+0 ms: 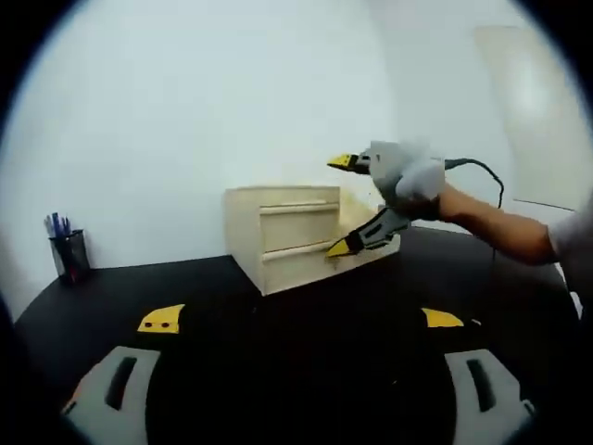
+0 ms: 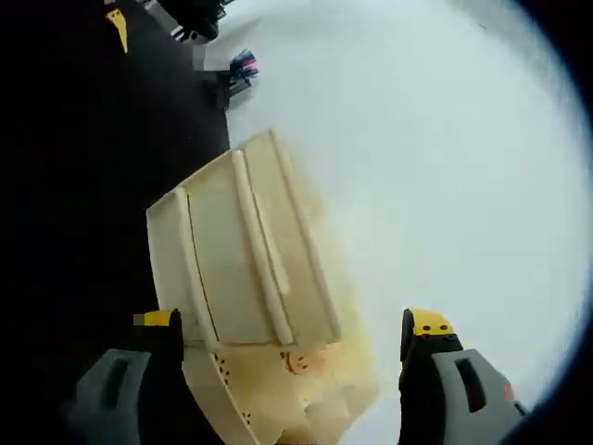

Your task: Open the drawer, pick up the cosmetic bottles from the table one by one, place them into the drawer, release the gripper, close the drawer, and move the gripper away

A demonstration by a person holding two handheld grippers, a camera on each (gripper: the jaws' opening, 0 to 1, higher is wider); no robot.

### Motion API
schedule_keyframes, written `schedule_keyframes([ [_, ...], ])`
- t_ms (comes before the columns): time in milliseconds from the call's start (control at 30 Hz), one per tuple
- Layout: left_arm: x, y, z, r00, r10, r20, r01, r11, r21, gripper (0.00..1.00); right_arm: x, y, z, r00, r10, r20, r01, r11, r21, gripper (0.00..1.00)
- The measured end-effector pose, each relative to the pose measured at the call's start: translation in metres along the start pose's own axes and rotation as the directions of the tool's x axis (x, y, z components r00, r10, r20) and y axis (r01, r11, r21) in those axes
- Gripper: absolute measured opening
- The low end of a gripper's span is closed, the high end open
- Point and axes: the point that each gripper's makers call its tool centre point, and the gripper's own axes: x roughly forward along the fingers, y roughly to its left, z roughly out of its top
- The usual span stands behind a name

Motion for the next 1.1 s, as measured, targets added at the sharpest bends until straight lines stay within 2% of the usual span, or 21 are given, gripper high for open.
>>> schedule_keyframes([
  [133, -0.001, -0.006, -0.004, 1.000, 0.005, -0.006, -0.005, 1.000, -0.001, 0.96, -0.026, -0.009, 0.003, 0.999, 0.028, 0.040, -0.029, 0.999, 0.035, 0.93],
  [267, 0.001, -0.011, -0.002, 1.000, -0.008, -0.006, 0.008, 1.000, 0.010, 0.96, -0.054, -0.003, 0.008, 0.991, 0.095, 0.096, -0.102, 0.993, 0.068, 0.93],
  [367, 0.003, -0.013, -0.002, 1.000, -0.011, -0.008, 0.011, 1.000, 0.012, 0.95, -0.077, 0.005, 0.001, 0.987, 0.128, 0.099, -0.134, 0.989, 0.060, 0.92],
  [533, 0.003, -0.013, -0.003, 1.000, -0.020, -0.015, 0.020, 1.000, 0.015, 0.95, -0.095, 0.005, -0.011, 0.982, 0.156, 0.108, -0.163, 0.985, 0.061, 0.91],
  [600, 0.002, -0.015, -0.003, 1.000, -0.026, -0.016, 0.026, 1.000, 0.012, 0.94, -0.101, 0.006, -0.016, 0.980, 0.162, 0.113, -0.169, 0.984, 0.060, 0.86],
  [700, 0.002, -0.020, -0.001, 0.999, -0.045, -0.004, 0.045, 0.999, -0.001, 0.92, -0.116, 0.006, -0.020, 0.972, 0.169, 0.165, -0.180, 0.982, 0.050, 0.76],
  [800, 0.000, -0.022, 0.005, 0.998, -0.063, 0.027, 0.063, 0.998, -0.018, 0.89, -0.129, 0.016, -0.026, 0.956, 0.218, 0.196, -0.233, 0.971, 0.058, 0.67],
  [833, -0.001, -0.022, 0.007, 0.997, -0.064, 0.037, 0.065, 0.998, -0.026, 0.88, -0.132, 0.020, -0.030, 0.953, 0.237, 0.188, -0.256, 0.963, 0.084, 0.67],
  [867, -0.001, -0.022, 0.009, 0.997, -0.066, 0.050, 0.068, 0.997, -0.034, 0.87, -0.137, 0.023, -0.030, 0.944, 0.253, 0.210, -0.274, 0.959, 0.075, 0.69],
  [1000, -0.003, -0.015, 0.016, 0.995, -0.055, 0.086, 0.062, 0.995, -0.074, 0.85, -0.148, 0.027, -0.041, 0.944, 0.254, 0.210, -0.280, 0.954, 0.108, 0.67],
  [1100, -0.005, -0.019, 0.019, 0.992, -0.051, 0.117, 0.062, 0.993, -0.099, 0.85, -0.153, 0.029, -0.049, 0.940, 0.263, 0.216, -0.297, 0.944, 0.143, 0.64],
])
